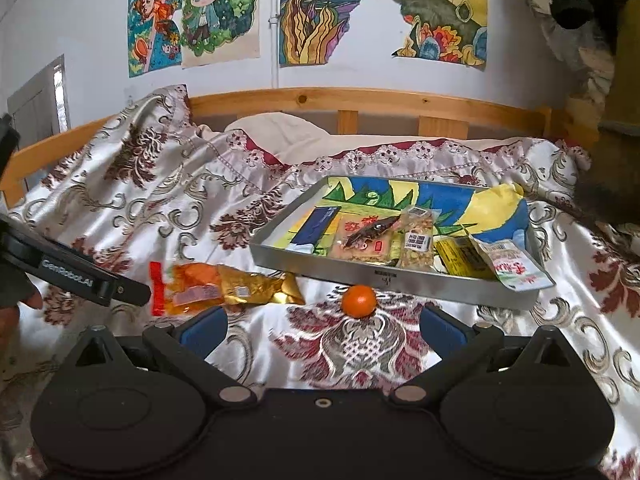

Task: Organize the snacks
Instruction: 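Grasp the orange snack bag with the left tool while the right tool grasps the tangerine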

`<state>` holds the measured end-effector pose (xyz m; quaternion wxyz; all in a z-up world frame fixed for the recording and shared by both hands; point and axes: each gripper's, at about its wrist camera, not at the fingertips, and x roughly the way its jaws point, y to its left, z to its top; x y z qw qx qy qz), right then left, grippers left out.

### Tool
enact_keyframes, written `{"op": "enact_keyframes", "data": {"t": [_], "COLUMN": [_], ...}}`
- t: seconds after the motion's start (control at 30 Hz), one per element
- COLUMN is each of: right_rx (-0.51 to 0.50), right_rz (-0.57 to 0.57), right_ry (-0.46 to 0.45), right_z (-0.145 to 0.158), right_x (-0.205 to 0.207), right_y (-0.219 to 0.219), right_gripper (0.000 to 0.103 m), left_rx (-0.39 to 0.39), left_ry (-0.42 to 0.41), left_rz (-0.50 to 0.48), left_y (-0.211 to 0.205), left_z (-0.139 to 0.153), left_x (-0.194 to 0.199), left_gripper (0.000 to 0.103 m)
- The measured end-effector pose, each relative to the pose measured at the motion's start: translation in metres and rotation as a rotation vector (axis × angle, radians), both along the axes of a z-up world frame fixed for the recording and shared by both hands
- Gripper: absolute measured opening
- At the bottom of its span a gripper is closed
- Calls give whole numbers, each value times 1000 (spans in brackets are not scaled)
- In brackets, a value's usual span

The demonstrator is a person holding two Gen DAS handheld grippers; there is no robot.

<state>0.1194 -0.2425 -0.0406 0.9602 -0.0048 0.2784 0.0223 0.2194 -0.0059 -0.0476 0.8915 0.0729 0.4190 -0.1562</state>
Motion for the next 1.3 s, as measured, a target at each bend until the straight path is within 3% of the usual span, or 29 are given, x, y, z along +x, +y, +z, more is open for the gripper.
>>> {"op": "enact_keyframes", "data": {"t": [0.2,0.33,0.53,0.7,0.93,1.0,1.13,1.3], "right_rx": [22,40,7,12,3,-5,-20,-18], "right_rz": [-17,-24,-27,-40,-38,-38,-47,-45], "right_ry": [29,50,54,77,106,107,105,105], "right_z": [-20,-34,-49,-59,-72,-73,-73,-71], "right_x": [34,53,80,97,109,110,109,106], "right_y": [-11,-16,-17,-22,-23,-22,-20,-17], "right_gripper": [96,89,78,62,48,39,35,35], "left_rx": [27,31,50,-24,24,42,28,14], "left_ry": [-132,-101,-97,-62,-57,-76,-78,-78], "left_rz": [-171,-251,-271,-289,-382,-403,-376,-353], "left_y": [-20,-29,-35,-37,-50,-52,-50,-49], "left_z": [-6,-22,-39,-45,-58,-59,-57,-54], "left_x": [7,19,38,50,49,46,47,48], "left_gripper": [103,102,101,97,82,71,57,56]}}
